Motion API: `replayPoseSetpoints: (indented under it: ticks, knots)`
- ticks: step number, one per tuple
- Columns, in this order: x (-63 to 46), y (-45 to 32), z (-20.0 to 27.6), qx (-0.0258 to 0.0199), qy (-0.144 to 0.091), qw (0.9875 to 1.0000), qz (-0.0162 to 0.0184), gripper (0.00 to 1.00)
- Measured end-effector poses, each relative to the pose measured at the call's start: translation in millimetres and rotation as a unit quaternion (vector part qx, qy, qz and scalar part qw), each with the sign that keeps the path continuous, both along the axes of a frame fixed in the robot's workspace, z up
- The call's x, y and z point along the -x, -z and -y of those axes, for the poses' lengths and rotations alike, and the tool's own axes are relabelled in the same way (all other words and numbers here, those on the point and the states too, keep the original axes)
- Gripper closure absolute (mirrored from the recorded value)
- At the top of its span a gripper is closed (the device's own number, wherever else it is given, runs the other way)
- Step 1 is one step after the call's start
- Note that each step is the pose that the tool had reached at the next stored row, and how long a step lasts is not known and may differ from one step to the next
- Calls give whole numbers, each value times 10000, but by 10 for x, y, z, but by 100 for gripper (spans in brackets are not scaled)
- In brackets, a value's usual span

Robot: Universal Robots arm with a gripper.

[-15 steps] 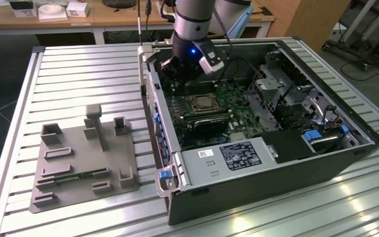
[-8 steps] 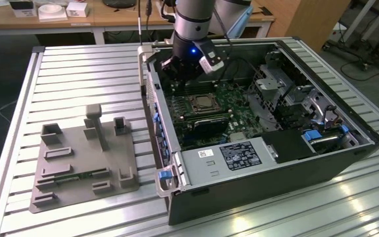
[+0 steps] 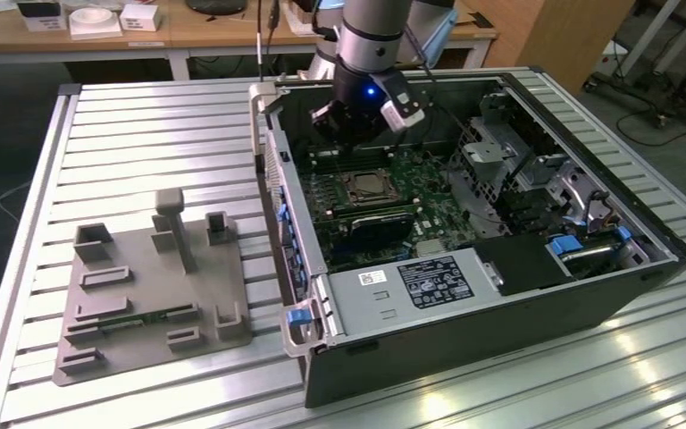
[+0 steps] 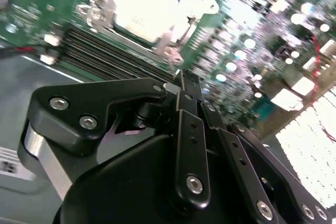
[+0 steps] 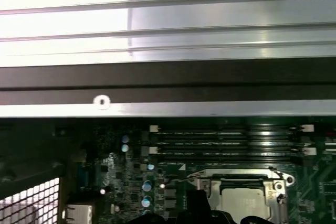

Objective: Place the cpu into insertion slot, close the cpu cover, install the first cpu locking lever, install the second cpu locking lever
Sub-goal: 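Install the first cpu locking lever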

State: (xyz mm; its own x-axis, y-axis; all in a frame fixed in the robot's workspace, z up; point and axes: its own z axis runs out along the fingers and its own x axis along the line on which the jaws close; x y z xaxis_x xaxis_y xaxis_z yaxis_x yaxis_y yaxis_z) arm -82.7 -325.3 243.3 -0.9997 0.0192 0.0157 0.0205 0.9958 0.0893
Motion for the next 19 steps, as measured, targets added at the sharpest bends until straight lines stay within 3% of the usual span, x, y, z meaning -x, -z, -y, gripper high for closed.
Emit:
replayPoseSetpoints:
  ticks: [5, 11, 19]
  knots:
    - [-200, 7, 0, 0, 0, 10000, 0, 89]
    - [-198, 7, 4, 0, -2, 10000, 1, 89]
    - [-60, 15, 70, 0, -50, 10000, 0, 89]
